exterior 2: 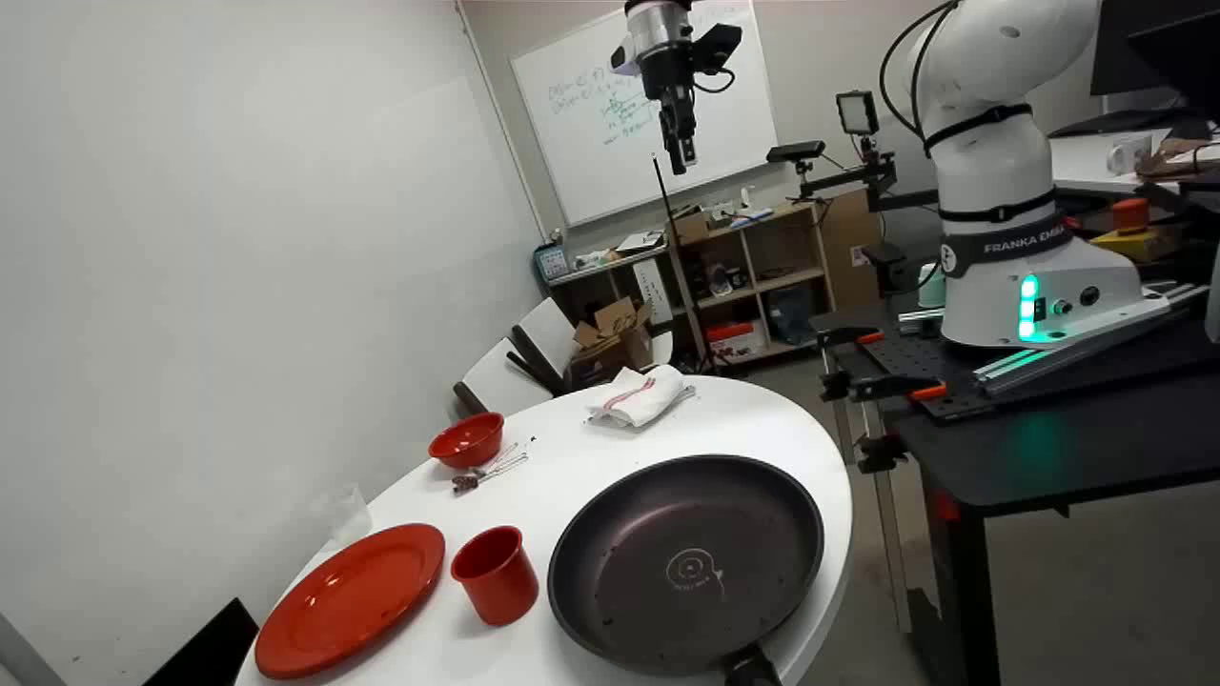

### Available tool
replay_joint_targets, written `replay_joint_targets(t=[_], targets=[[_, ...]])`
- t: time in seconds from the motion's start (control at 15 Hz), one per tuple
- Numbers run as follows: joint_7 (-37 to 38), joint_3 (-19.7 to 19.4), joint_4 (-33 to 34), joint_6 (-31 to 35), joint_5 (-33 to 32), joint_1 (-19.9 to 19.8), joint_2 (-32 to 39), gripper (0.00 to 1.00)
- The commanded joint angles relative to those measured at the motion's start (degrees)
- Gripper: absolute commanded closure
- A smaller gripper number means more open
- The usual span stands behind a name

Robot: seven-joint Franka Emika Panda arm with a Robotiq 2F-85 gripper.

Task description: Move the cup at the edge of the table

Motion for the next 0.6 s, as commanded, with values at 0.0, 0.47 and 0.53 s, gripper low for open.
replay_joint_targets(t=[0.0,0.47,0.53], targets=[[-0.37,0.65,0.09,-0.09,0.47,-0.72,0.17,0.0],[-0.91,0.74,1.48,-0.2,0.57,0.07,2.38,0.0],[-0.74,1.13,2.02,-0.27,0.42,0.3,3.35,0.0]])
